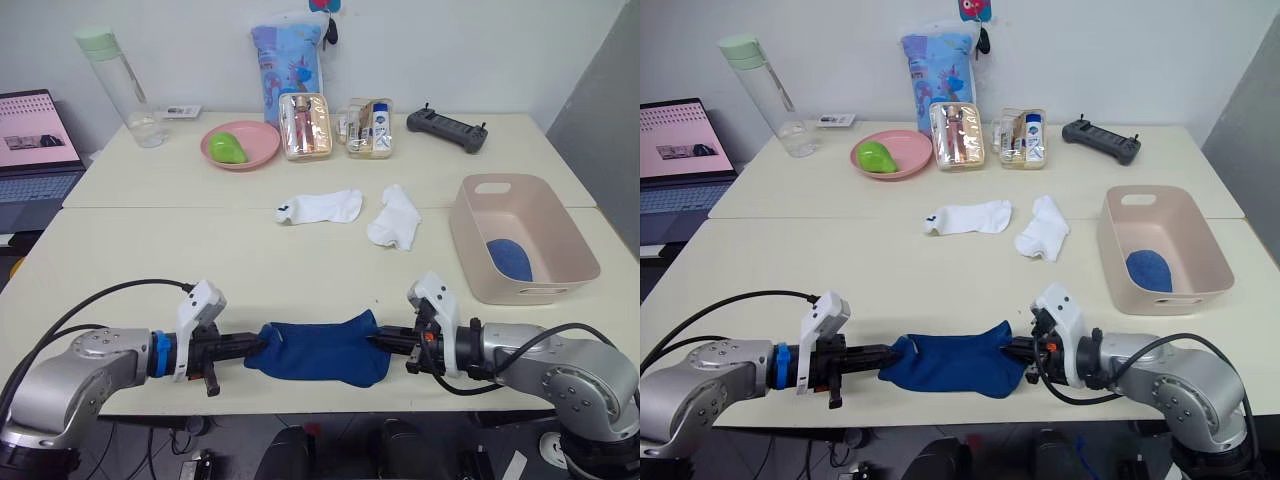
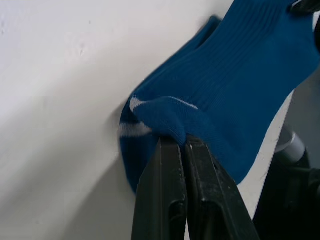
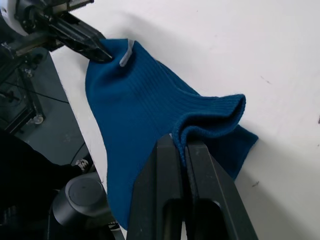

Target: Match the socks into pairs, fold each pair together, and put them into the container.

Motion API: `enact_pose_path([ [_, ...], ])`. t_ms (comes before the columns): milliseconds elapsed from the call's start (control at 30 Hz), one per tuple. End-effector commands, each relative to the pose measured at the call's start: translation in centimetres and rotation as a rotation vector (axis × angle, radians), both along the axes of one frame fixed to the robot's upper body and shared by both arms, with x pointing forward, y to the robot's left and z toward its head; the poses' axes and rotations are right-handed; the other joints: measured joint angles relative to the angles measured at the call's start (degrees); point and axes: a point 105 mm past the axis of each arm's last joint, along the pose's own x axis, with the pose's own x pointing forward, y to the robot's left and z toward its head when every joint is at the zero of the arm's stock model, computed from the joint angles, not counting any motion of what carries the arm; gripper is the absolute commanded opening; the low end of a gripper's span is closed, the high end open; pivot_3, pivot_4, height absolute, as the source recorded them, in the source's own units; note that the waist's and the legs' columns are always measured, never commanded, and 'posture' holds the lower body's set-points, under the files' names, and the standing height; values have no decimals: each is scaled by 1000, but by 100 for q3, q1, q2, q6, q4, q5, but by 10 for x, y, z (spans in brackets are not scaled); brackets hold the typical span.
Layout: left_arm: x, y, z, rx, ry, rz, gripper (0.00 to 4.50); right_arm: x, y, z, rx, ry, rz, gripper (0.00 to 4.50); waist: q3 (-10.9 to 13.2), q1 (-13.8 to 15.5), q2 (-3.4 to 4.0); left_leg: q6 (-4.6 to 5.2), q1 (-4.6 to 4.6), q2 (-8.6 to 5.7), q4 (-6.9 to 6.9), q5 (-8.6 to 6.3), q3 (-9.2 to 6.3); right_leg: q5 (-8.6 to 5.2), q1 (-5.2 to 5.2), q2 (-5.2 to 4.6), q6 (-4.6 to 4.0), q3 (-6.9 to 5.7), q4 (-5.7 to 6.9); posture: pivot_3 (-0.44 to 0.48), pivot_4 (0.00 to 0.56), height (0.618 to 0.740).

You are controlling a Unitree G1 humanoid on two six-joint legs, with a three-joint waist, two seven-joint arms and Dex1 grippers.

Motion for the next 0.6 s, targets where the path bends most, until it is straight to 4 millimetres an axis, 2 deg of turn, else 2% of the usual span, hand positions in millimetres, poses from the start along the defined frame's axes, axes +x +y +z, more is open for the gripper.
enact_pose_path([
  [33,3,4,-3,26,-41,12,24,5,-1,-3,-19,-30,-21,15,0,-1,0,0,0,0,0,0,1,0,0,0,0,1,-1,0,150,733],
  [100,5,3,-4,27,-60,24,24,6,-2,-9,-39,-30,-28,15,0,0,0,0,-1,-1,0,0,1,0,0,0,0,0,-2,0,150,733],
  [267,9,-4,8,-4,-91,14,24,3,-2,-7,-31,-41,-8,15,0,1,0,0,-2,0,0,0,0,0,0,0,1,-1,-2,0,150,733],
  [433,8,-10,6,28,-84,-18,24,1,-2,-16,-57,-32,-11,15,0,1,0,0,-2,-1,0,0,1,0,0,0,1,0,-2,0,150,733],
  [600,15,-9,-1,47,-87,27,24,9,-4,-18,-65,-60,-68,15,0,2,-1,0,-1,0,0,0,0,0,0,1,1,-1,-1,0,150,733],
])
